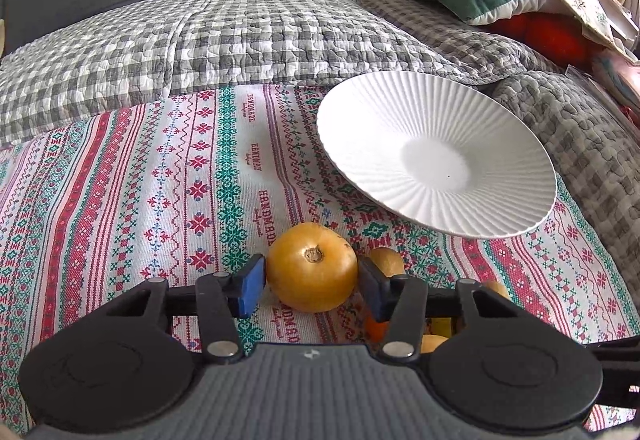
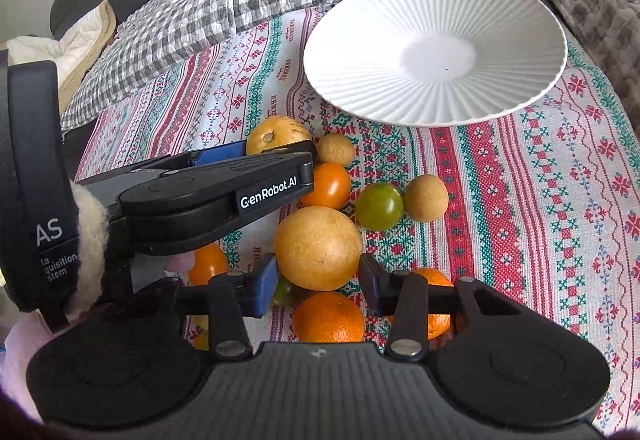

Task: Organize fruits
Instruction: 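Reach the left tool to the yellow grapefruit and close on it, then lift the grapefruit with the left tool while the right tool grasps a large grapefruit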

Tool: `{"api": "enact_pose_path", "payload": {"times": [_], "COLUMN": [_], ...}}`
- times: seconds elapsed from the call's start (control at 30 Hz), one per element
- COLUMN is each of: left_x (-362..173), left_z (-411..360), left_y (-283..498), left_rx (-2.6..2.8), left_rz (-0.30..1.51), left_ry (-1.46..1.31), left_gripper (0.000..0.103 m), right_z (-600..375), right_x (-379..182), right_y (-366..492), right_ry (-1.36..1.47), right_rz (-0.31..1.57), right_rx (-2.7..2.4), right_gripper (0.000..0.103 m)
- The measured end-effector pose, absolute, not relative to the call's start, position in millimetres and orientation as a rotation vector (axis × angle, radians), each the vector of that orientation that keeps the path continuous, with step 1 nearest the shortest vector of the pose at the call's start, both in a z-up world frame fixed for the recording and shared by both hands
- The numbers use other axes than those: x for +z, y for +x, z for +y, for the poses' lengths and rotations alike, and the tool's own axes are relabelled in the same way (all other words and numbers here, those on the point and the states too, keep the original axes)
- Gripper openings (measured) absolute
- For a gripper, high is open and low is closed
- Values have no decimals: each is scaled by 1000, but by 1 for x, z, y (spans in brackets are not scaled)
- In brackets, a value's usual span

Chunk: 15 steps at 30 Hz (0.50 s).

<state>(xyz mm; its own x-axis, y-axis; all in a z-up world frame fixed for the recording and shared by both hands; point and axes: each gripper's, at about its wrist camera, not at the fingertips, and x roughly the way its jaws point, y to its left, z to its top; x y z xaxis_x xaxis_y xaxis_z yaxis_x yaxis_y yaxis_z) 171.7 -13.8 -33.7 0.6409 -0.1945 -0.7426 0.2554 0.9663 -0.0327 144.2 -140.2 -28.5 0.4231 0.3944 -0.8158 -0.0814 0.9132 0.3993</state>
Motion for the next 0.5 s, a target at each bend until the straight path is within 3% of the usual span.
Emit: {"api": "enact_pose_path", "payload": {"times": [0.23,0.33,0.43,0.5], "left_x": [-31,-28,-25,-24], "left_z": [-8,-6,-4,-2], "left_y": [169,167,165,164], "left_rx": [-254,-255,-259,-254], "left_rz": [874,881,884,889], "left_ry": [46,35,42,42], "left_gripper": [44,44,44,44], "right_z": [-147,-155,-164,-168], "right_x": [-20,-14,-9,-8], "right_y": [139,137,134,134], "right_ry": [348,374,408,435], "right_rz": [1097,1079,1062,1061], "right_rx": [322,329,324,330], "right_gripper": [37,16,15,23]}}
